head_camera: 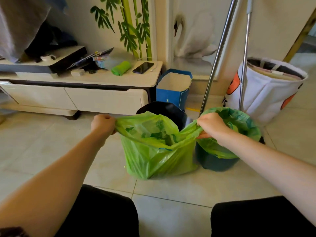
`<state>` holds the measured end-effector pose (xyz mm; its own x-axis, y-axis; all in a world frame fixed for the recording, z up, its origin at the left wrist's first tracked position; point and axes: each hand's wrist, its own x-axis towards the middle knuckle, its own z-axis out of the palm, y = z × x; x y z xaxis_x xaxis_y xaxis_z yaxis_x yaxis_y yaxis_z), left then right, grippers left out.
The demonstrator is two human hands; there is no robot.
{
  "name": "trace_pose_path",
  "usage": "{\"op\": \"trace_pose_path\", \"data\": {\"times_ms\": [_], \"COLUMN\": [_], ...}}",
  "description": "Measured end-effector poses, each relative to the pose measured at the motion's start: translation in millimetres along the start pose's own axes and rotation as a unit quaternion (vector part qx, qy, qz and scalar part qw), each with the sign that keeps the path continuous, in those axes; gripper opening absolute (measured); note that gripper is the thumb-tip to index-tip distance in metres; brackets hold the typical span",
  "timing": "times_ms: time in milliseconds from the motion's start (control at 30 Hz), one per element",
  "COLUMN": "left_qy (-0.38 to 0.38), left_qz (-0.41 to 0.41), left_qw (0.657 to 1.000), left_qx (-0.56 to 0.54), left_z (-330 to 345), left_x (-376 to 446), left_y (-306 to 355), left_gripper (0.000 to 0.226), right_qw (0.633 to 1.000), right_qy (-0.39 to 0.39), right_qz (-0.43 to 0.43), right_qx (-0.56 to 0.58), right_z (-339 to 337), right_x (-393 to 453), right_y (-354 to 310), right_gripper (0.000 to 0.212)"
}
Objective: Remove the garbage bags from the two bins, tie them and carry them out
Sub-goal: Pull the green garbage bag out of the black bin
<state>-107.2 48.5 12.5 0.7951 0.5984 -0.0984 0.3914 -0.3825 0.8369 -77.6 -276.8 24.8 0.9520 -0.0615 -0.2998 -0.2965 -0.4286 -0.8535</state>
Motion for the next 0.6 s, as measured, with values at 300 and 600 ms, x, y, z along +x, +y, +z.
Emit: {"op": "trace_pose_path", "data": {"times_ms": [300,600], "left_qy": [0.010,-0.021], "left_qz": [0.001,-0.007], "left_qw": [1.000,0.999], "left_qx": [0.010,0.037], "left_z": [-4.0,-5.5], "left_x": [16.5,15.5], "left_y": [-18.0,-23.5], "left_gripper": [0.021,0.011], "right_qw": [0.992,0.990], "right_qy": [-0.010,-0.060], "right_qz": [-0.027,-0.010], "right_qx": [-0.122,-0.127], "right_z": [-0.7,-1.3], "right_x": [16.9,9.2], "right_y": [11.4,18.8], "right_gripper": [0.021,0.017]}}
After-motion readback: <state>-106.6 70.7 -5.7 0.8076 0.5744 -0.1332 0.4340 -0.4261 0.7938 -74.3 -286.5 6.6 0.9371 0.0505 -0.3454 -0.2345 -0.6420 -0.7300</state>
